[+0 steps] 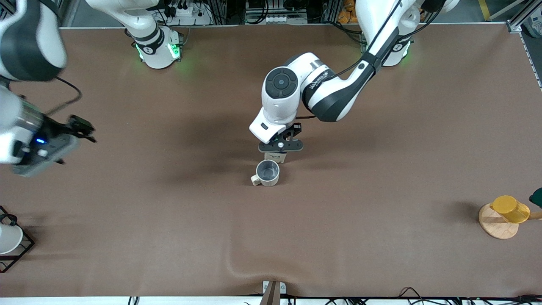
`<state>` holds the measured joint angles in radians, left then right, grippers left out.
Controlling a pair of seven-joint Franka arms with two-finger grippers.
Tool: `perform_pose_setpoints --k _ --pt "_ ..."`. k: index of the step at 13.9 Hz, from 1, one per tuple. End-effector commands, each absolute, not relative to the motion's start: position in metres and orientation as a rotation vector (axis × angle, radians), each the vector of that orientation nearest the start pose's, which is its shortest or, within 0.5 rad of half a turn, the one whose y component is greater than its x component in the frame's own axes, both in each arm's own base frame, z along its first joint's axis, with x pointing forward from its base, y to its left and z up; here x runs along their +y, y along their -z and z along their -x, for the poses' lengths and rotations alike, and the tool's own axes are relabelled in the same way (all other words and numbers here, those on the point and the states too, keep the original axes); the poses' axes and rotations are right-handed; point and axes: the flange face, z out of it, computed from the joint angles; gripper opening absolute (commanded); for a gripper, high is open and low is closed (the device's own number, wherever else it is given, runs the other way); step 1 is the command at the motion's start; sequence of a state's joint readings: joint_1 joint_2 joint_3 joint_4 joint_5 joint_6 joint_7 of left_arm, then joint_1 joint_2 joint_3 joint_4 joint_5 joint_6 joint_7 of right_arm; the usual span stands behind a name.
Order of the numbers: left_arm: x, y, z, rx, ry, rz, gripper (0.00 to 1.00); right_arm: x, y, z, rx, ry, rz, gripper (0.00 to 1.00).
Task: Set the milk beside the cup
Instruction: 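Lower the milk carton beside the mug with the left gripper while the right gripper retracts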
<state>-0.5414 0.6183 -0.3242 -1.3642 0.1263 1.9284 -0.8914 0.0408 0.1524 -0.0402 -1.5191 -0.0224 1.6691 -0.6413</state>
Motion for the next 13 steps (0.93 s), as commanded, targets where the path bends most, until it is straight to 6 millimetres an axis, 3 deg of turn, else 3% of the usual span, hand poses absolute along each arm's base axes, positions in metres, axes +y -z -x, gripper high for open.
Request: perform_pose_setpoints --k 1,3,4,5,6,7,11,13 --pt "-0.513 -0.367 -0.512 -0.053 -0.053 3.169 0.25 -0.031 -0.591 -0.584 -0.833 0.014 3.072 1.0" --pt "-0.519 -0.359 -0.508 -0.039 -0.062 3.166 0.39 -0.03 -0.595 -0.57 -0.618 -0.072 3.105 1.0" --pt "-0.52 -0.354 -0.508 -0.037 -0.07 3.164 0.51 -0.026 -0.601 -0.562 -0.508 -0.112 3.118 1.0" --pt "-0.521 -0.352 -0.508 -0.039 -0.06 3.173 0.67 -0.017 -0.604 -0.558 -0.442 -0.135 3.125 1.0" --pt "-0.521 -0.35 -0.509 -0.044 -0.063 3.173 0.96 -0.014 -0.609 -0.554 -0.385 -0.132 3.127 1.0" --pt "-0.521 -0.351 -0.509 -0.042 -0.061 3.173 1.0 -0.011 -0.613 -0.55 -0.339 -0.136 3.119 1.0" --pt "-0.518 -0.375 -0.509 -0.055 -0.026 3.179 1.0 -0.011 -0.619 -0.539 -0.039 -0.178 3.076 1.0" --pt "-0.507 -0.416 -0.511 -0.075 0.032 3.197 1.0 -0.009 -0.628 -0.536 -0.03 -0.151 3.079 1.0"
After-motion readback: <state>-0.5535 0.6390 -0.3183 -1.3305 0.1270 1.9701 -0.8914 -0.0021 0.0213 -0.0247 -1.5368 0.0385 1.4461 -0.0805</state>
